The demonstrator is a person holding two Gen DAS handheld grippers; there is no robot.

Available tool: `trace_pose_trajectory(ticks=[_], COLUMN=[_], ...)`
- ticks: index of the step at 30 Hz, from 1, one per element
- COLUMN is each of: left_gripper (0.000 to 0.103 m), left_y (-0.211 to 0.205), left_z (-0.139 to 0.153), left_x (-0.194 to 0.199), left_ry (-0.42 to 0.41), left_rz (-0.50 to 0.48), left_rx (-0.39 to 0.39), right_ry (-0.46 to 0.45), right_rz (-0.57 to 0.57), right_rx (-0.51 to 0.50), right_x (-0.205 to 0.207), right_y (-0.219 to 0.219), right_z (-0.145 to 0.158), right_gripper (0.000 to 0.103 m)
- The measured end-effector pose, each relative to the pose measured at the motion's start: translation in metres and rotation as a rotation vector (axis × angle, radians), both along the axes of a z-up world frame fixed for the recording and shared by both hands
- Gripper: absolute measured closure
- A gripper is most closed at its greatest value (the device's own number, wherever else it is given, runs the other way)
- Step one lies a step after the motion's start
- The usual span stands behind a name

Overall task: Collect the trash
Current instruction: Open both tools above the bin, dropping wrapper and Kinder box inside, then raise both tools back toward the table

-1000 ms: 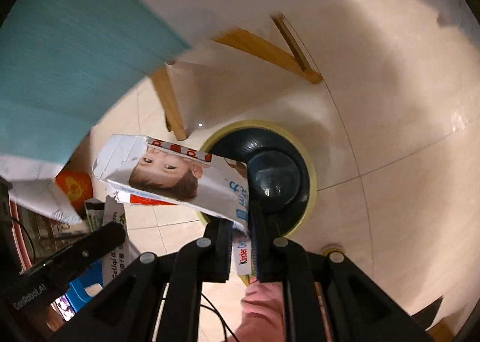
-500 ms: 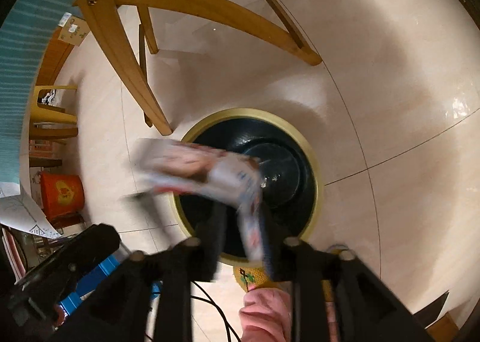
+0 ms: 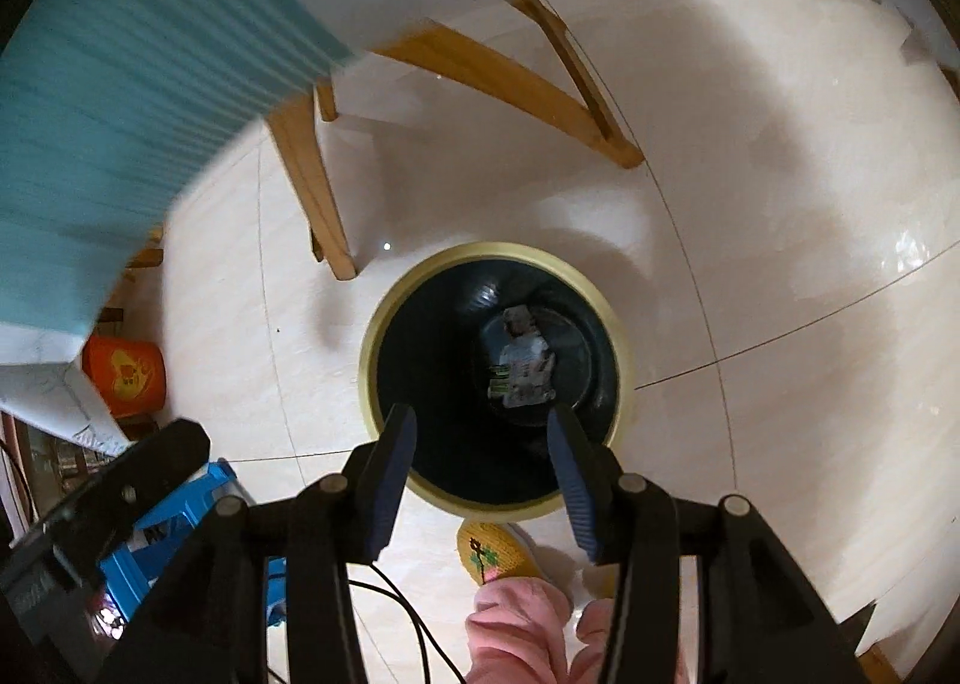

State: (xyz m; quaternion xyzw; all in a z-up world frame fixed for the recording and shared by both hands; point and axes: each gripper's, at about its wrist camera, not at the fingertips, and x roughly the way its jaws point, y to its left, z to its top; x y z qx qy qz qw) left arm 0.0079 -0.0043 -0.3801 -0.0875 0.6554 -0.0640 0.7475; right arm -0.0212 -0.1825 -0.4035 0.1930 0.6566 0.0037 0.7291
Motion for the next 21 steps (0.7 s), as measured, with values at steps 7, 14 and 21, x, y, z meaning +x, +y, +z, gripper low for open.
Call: trace_pose_trajectory(ticks=[7,14,21], left_gripper=[0.031,0.031,0.029], left_y=[0.005,0.011,0.027], left_z=[0.080,0.171,0.260], left_x=[-0.011,-0.026,-0.042], left_ry=[-0.059,-0.113,-0.204], left_rz=[-0.009,-0.042,-0.082], left_rx=[0.063,0.064,0.071], right_ry=[-0.050,-0.104,-0.194], right_rz=[0.032,0.070,0.118], right_rx=[-0.016,-0.016,-0.036], right_x=[-0.008,-0.018,-0.029], right_y=[0.001,0.002,0.007], right_z=[0.070,0.159,0.251], right_gripper=[0.057,0.057,0.057])
